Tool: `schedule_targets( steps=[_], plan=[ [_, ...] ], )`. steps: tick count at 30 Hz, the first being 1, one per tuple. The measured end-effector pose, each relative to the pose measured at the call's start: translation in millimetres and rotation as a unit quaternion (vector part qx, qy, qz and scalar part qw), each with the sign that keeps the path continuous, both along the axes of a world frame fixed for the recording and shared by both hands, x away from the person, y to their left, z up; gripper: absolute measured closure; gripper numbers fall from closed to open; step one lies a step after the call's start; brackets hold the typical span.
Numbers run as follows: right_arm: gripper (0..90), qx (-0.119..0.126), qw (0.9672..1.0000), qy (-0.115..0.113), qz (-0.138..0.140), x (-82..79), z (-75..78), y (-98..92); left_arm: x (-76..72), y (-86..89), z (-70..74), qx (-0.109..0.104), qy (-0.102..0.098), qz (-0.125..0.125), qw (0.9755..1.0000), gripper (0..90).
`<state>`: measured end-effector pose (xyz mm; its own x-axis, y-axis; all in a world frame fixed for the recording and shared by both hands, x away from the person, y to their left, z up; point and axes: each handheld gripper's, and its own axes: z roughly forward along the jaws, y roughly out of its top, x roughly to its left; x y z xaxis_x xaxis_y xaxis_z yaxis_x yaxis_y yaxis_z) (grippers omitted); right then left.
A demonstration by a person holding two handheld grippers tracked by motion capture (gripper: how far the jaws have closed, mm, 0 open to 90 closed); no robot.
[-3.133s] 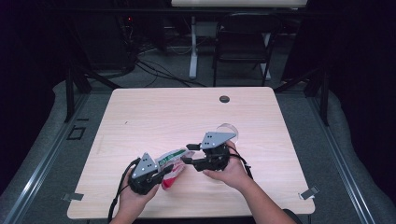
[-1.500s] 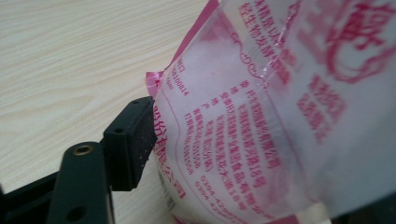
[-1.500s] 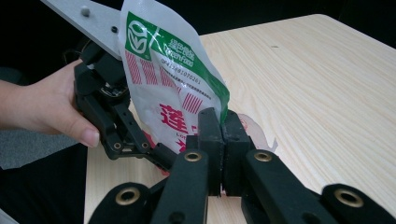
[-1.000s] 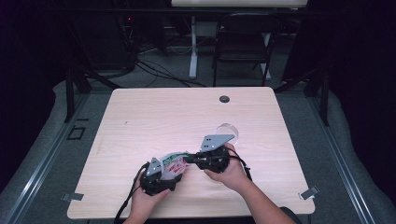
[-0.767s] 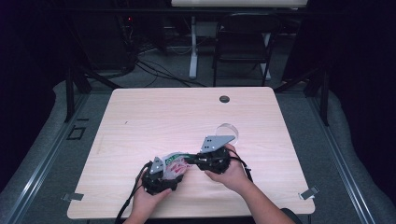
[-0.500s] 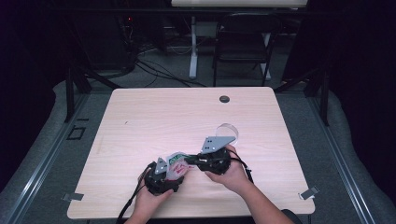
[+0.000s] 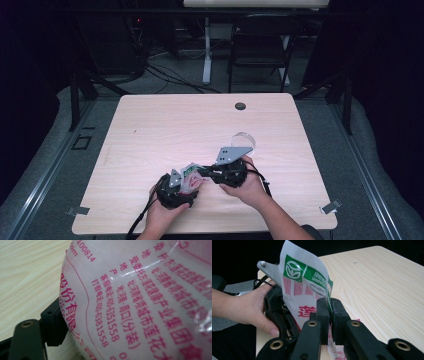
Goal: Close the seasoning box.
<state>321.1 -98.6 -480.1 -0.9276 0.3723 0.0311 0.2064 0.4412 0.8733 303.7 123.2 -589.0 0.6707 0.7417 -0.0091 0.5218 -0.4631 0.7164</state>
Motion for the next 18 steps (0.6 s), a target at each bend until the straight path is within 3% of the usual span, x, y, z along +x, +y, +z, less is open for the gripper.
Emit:
schedule_targets(
  steps=[18],
  plan=[
    [85.1, 0.003, 1.0, -0.003, 0.002, -0.9, -0.5, 1.5, -1.5, 3.2, 1.3, -0.008, -0.01, 0.018, 0.9998, 44.5]
  ],
)
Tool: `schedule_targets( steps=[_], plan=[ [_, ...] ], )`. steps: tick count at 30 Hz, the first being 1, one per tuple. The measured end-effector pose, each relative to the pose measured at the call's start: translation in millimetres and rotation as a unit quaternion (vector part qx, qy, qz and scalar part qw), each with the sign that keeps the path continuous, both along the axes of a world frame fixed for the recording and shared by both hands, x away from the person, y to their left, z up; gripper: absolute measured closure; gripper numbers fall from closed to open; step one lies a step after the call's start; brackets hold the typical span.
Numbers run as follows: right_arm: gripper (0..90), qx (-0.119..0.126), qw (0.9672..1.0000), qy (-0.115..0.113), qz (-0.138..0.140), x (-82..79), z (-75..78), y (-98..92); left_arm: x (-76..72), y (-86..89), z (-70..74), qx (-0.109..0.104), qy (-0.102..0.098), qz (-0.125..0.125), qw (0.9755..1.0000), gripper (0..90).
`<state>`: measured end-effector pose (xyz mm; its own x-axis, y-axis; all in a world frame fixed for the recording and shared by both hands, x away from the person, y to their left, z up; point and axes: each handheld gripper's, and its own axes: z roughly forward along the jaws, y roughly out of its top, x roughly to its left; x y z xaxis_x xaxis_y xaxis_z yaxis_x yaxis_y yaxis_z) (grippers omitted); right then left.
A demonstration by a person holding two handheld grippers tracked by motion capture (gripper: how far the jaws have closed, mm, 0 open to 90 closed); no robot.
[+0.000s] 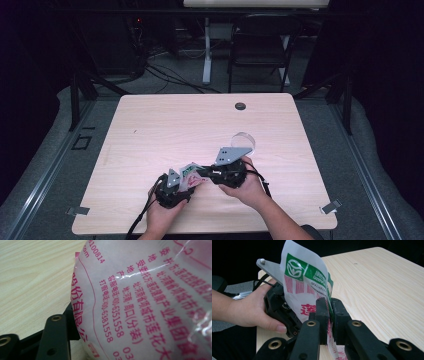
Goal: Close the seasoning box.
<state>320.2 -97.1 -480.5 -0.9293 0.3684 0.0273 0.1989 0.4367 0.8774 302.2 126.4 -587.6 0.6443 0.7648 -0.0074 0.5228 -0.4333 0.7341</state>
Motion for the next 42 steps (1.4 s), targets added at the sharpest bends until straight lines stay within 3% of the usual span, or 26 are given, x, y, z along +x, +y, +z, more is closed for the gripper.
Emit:
schedule_targets(
  steps=[9, 15, 18, 29, 42],
  plan=[
    [84.7, 0.004, 1.0, -0.005, 0.0, -0.9, 0.6, 0.7, -0.2, 3.8, 2.1, -0.015, -0.006, 0.001, 0.9999, 54.2],
    [84.5, 0.011, 0.9999, -0.006, -0.001, -2.4, 2.6, -0.8, 0.1, 5.0, 7.0, -0.012, -0.008, -0.007, 0.9999, 59.0],
    [83.5, 0.012, 0.9999, -0.007, -0.001, -2.5, 3.9, -2.3, -0.2, 5.8, 9.7, 0.001, -0.013, -0.012, 0.9998, 59.9],
    [60.6, 0.036, 0.9993, -0.004, -0.005, -1.5, 7.4, -7.2, -1.6, 11.0, 22.3, 0.032, -0.055, 0.002, 0.998, 60.4],
    [49.0, -0.004, 0.9991, -0.04, -0.015, -7.6, 9.8, -5.4, 6.1, 13.5, 32.5, 0.061, -0.081, 0.01, 0.9948, 60.5]
  ],
)
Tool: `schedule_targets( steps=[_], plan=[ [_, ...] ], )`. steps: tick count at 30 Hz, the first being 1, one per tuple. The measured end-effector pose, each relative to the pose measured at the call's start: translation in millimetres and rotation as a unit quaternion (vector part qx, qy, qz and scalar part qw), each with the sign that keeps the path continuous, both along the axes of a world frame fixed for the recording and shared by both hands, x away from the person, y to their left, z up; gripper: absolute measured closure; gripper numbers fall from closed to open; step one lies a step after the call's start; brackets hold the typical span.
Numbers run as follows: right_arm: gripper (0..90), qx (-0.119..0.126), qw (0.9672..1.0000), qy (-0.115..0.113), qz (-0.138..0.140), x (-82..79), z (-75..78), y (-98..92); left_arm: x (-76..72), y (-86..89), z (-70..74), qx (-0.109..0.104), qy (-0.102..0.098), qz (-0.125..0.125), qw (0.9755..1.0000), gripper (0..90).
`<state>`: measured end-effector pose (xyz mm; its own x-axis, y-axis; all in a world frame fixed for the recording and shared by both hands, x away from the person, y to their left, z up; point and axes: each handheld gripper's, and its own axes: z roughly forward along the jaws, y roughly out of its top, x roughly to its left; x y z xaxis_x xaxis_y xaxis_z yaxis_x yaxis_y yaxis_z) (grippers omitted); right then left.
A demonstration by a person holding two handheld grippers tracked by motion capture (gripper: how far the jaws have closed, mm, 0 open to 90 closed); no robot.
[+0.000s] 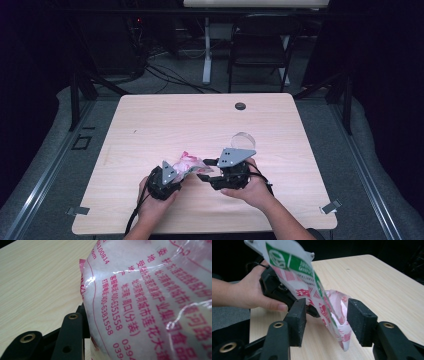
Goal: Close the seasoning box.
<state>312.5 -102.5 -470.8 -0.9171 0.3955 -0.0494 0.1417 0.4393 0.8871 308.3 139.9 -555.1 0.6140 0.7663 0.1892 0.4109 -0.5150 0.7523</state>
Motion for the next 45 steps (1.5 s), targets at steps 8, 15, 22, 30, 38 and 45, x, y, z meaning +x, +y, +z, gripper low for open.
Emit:
schedule_targets(
  steps=[8, 15, 22, 30, 38, 45],
  plan=[
    [48.3, -0.005, 0.9998, 0.017, 0.01, 11.5, 14.7, 9.1, 8.1, 4.4, 4.3, -0.008, -0.003, 0.016, 0.9998, 60.6],
    [45.5, -0.017, 0.9991, -0.034, 0.017, 12.2, 17.4, 19.4, 9.4, 8.6, 9.4, -0.003, -0.018, 0.025, 0.9995, 60.6],
    [47.6, -0.014, 0.999, -0.039, 0.016, 5.1, 16.2, 9.6, 11.1, 7.0, 14.6, -0.005, -0.022, 0.025, 0.9994, 60.6],
    [49.2, 0.0, 0.9984, -0.056, 0.01, 2.1, 25.8, -7.7, 14.0, -2.7, 28.6, 0.033, -0.054, 0.015, 0.9979, 60.6],
    [46.3, 0.013, 0.9975, -0.07, 0.004, 1.7, 32.6, -22.0, 16.9, -19.0, 34.9, 0.067, -0.078, -0.006, 0.9947, 60.6],
    [46.4, -0.011, 0.9963, -0.083, 0.021, -2.3, 31.2, -17.6, 15.8, -32.9, 33.3, 0.079, -0.061, -0.039, 0.9943, 60.7]
  ],
)
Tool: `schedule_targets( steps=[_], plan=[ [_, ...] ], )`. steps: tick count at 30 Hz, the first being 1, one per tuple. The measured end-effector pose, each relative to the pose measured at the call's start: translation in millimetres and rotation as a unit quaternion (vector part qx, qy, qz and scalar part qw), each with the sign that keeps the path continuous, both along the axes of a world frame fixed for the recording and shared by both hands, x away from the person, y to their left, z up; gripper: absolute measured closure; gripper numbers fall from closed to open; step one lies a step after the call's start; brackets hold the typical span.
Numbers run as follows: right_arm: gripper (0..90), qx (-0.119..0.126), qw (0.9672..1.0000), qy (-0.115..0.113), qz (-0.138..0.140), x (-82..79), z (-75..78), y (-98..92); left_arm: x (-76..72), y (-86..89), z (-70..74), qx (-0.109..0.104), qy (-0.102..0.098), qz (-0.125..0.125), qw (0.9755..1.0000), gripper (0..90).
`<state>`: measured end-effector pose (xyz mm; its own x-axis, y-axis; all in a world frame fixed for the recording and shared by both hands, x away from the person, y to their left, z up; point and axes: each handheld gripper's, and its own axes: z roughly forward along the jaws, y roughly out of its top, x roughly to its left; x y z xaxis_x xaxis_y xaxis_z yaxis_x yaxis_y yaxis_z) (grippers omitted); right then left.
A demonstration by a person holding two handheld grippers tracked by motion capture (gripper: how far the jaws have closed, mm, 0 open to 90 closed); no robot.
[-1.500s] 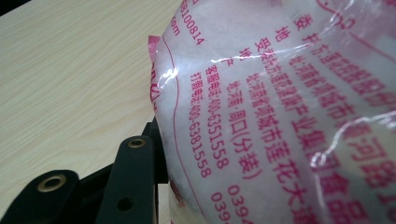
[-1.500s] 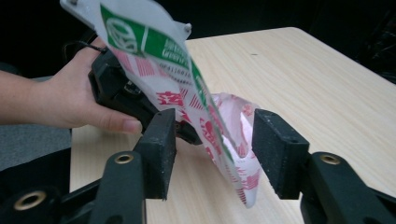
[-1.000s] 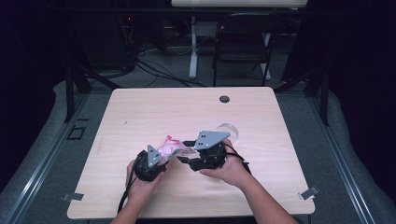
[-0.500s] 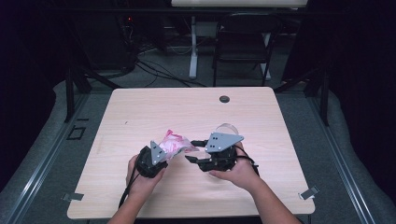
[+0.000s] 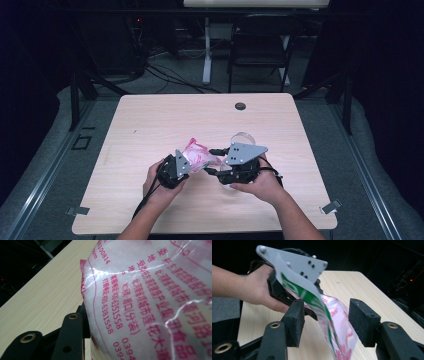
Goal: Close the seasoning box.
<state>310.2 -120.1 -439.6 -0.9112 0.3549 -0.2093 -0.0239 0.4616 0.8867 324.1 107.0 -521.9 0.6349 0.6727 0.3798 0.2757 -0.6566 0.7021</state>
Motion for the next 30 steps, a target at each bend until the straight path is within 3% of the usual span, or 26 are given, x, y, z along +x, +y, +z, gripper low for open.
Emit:
schedule_targets(
  steps=[5, 9, 19, 30],
  plan=[
    [49.1, -0.006, 0.9999, 0.008, 0.013, -1.6, -3.3, 4.9, -0.4, -4.1, 0.2, -0.004, -0.003, -0.004, 1.0, 60.7],
    [59.1, -0.02, 0.9996, 0.018, 0.013, -1.7, -4.6, 6.1, 0.4, -6.9, 0.2, 0.002, -0.001, -0.006, 1.0, 60.7],
    [79.6, -0.019, 0.9981, 0.058, 0.009, 1.0, -5.8, 2.3, 1.0, -7.2, 2.8, 0.016, -0.015, -0.005, 0.9997, 60.8],
    [88.1, 0.012, 0.9936, 0.112, -0.003, 5.9, -6.4, -3.3, -0.1, -10.4, 7.2, 0.043, -0.039, -0.01, 0.9983, 61.0]
  ],
)
